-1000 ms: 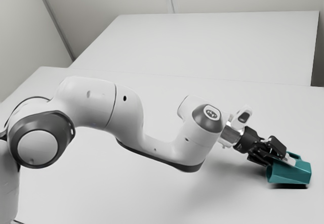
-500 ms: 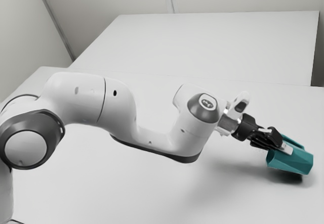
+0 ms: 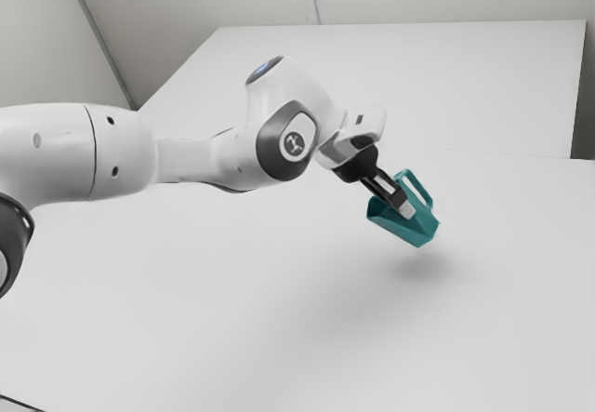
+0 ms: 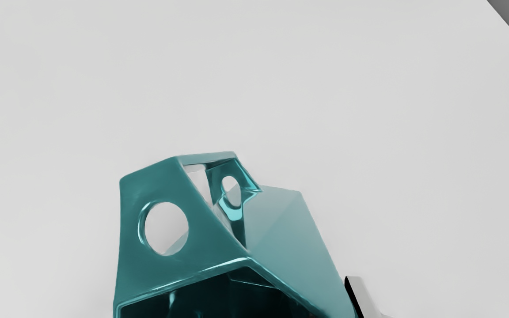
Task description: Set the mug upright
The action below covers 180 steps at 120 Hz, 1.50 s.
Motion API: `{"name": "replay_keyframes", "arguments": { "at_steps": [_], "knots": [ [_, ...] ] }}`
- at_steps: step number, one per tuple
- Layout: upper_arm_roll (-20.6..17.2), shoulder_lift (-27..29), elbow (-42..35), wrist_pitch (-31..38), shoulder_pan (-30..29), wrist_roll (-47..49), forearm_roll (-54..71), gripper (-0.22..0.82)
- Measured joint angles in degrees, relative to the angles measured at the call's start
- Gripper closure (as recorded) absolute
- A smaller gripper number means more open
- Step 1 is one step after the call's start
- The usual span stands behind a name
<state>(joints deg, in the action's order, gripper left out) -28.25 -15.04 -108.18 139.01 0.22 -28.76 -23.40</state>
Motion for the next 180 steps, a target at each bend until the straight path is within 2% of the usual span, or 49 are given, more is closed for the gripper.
{"name": "replay_keyframes", "arguments": {
  "at_steps": [34, 74, 124, 180],
  "knots": [
    [0.0, 5.7, -1.0, -12.5, -6.6, 14.3, 19.2, 0.79],
    [0.0, 10.1, -3.3, -19.8, -15.6, 26.3, 28.4, 0.79],
    [0.0, 11.7, -10.8, -18.8, -17.6, 34.5, 31.5, 0.78],
    [0.0, 7.0, -11.2, -13.8, -18.2, 38.9, 35.9, 0.78]
  ]
}}
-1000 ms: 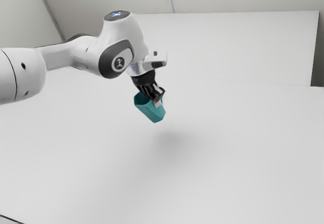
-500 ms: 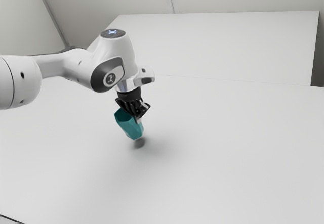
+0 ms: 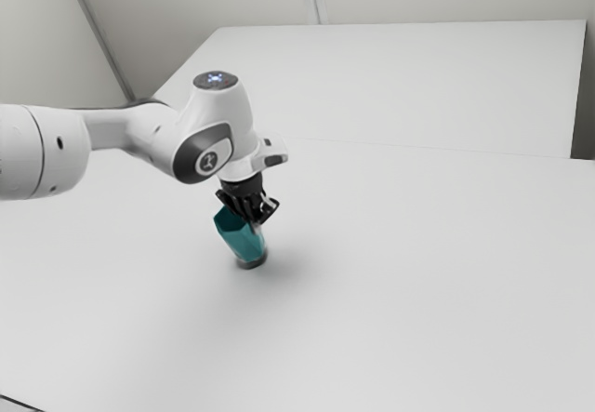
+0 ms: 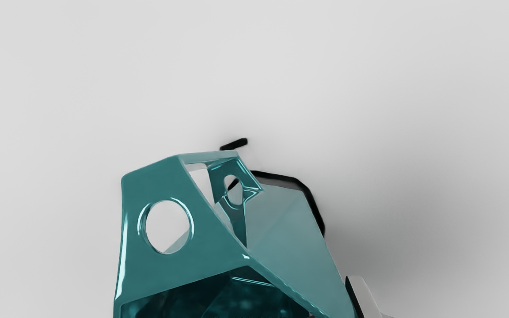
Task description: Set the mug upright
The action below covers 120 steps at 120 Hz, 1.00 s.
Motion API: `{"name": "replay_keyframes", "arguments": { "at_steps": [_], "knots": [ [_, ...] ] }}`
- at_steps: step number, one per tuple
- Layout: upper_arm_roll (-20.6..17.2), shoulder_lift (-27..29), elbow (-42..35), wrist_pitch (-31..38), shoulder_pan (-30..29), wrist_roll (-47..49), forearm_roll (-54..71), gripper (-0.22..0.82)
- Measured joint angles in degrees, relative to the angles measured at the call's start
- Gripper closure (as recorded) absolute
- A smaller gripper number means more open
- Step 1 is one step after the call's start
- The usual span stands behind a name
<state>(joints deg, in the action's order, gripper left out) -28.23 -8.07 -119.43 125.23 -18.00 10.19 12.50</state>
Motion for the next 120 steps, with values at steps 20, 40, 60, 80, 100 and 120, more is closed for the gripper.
{"name": "replay_keyframes", "arguments": {
  "at_steps": [20, 40, 60, 80, 100, 120],
  "knots": [
    [0.0, -1.1, 0.0, 0.6, -0.5, 0.9, 1.0, 0.78],
    [0.0, -1.5, 0.0, 1.0, -0.5, 1.5, 1.1, 0.72],
    [0.0, -0.6, -0.4, 1.3, -0.6, 1.7, 0.9, 0.37],
    [0.0, 3.6, -0.4, 0.3, -0.6, 1.8, 0.8, 0.17],
    [-0.2, 7.3, 0.7, -3.0, -0.5, 1.9, -0.4, 0.08],
    [0.1, 8.3, 7.3, -9.4, 0.3, 1.9, -8.5, 0.04]
  ]
}}
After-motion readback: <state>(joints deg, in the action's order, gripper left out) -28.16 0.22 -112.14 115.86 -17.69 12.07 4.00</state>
